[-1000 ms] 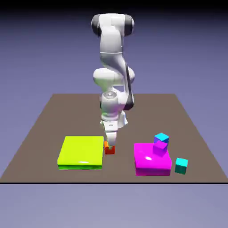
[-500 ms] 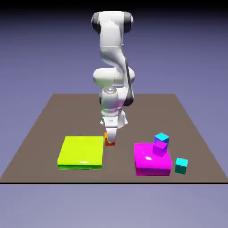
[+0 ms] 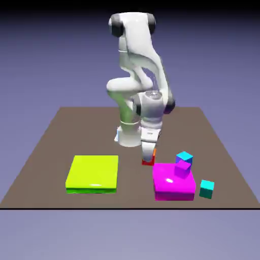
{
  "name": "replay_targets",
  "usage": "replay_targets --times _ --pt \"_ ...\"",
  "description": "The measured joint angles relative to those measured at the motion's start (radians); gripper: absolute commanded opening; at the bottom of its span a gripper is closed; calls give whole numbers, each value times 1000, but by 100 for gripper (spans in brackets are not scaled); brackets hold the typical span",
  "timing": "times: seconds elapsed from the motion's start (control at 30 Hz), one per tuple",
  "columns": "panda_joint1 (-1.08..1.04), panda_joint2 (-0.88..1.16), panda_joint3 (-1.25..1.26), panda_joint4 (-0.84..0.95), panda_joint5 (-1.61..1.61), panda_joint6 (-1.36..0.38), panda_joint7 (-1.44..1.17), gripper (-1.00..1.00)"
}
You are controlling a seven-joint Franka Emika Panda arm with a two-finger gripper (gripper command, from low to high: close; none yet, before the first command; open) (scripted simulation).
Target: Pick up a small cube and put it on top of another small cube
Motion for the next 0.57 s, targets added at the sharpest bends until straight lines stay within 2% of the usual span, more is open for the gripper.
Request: replay_targets --times 0.3,0.47,0.5,0.57 --pt "165 33 54 234 48 -208 359 -100" --pt "143 159 54 187 42 -34 363 -100" --pt "144 165 54 185 42 -27 363 100" --pt "144 165 53 185 40 -26 365 100"
